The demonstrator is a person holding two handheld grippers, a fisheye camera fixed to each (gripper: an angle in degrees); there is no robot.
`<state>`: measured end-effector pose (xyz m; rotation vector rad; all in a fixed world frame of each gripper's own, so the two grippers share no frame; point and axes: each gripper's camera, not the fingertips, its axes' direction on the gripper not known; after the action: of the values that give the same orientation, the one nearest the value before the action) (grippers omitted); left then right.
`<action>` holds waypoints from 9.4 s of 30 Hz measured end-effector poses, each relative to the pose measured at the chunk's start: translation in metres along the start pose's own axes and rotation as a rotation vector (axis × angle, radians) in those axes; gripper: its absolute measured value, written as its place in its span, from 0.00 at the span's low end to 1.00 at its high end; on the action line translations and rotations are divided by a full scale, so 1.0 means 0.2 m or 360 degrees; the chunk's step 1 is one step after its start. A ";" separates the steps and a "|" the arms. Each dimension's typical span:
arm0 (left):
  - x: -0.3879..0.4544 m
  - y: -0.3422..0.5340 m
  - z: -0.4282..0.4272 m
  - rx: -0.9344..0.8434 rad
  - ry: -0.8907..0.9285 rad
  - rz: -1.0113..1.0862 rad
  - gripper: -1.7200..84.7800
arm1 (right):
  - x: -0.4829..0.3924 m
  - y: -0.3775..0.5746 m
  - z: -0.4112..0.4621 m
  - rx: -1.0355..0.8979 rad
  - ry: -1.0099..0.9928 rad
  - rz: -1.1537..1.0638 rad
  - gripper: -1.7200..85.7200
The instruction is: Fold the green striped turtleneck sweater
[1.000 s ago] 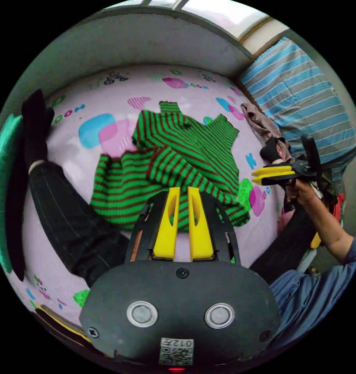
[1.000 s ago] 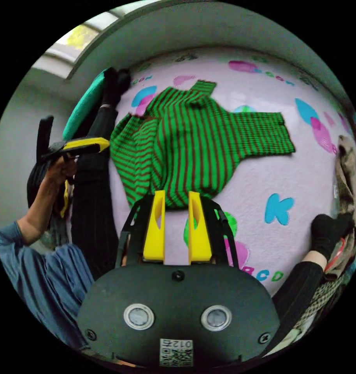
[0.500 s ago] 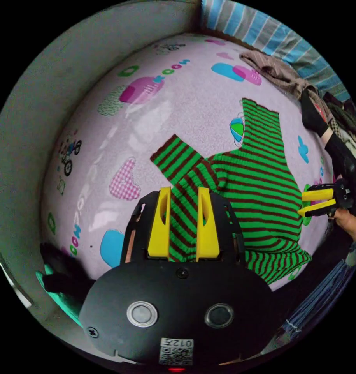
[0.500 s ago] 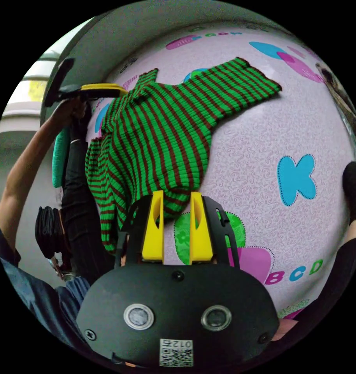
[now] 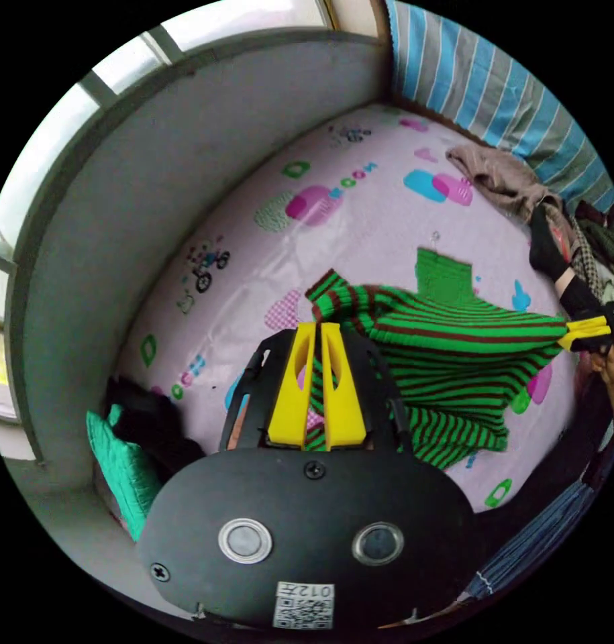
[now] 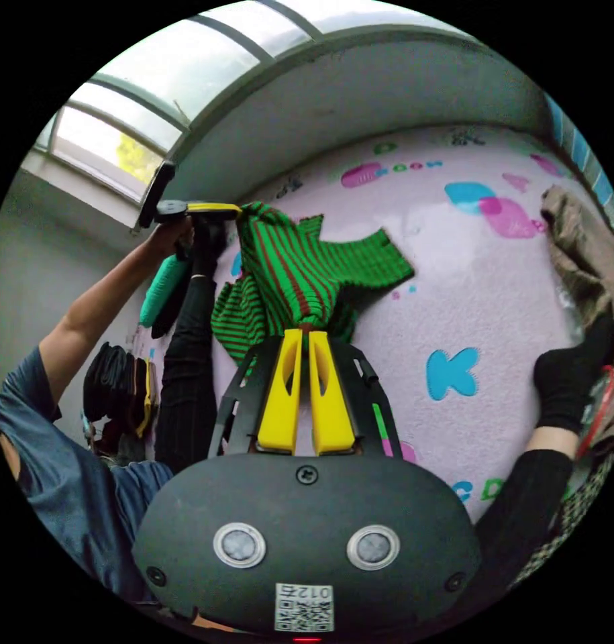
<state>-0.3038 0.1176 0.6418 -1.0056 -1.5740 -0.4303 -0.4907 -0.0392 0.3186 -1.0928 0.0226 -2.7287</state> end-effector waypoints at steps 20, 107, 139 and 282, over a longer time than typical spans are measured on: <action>-0.02 0.04 -1.30 0.0945 0.0295 0.0088 0.02 | -1.46 -0.39 -1.26 0.0269 -0.0203 -0.1008 0.02; -0.28 0.76 0.91 -0.0502 0.0288 -0.0752 0.12 | -0.97 -2.92 0.40 -0.0253 -0.0217 -0.0542 0.07; -0.07 1.26 0.24 -0.0170 0.0320 -0.0777 0.03 | -0.38 -1.52 -0.32 -0.0334 0.0793 -0.0478 0.01; -0.47 -0.26 0.99 -0.0399 0.0482 0.0314 0.07 | -0.16 -2.36 0.90 -0.0927 -0.0078 -0.0399 0.04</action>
<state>-0.4702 0.2009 0.5129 -1.2123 -1.1569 -0.6213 -0.4306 0.4406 0.4700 -1.3780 0.7643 -3.0011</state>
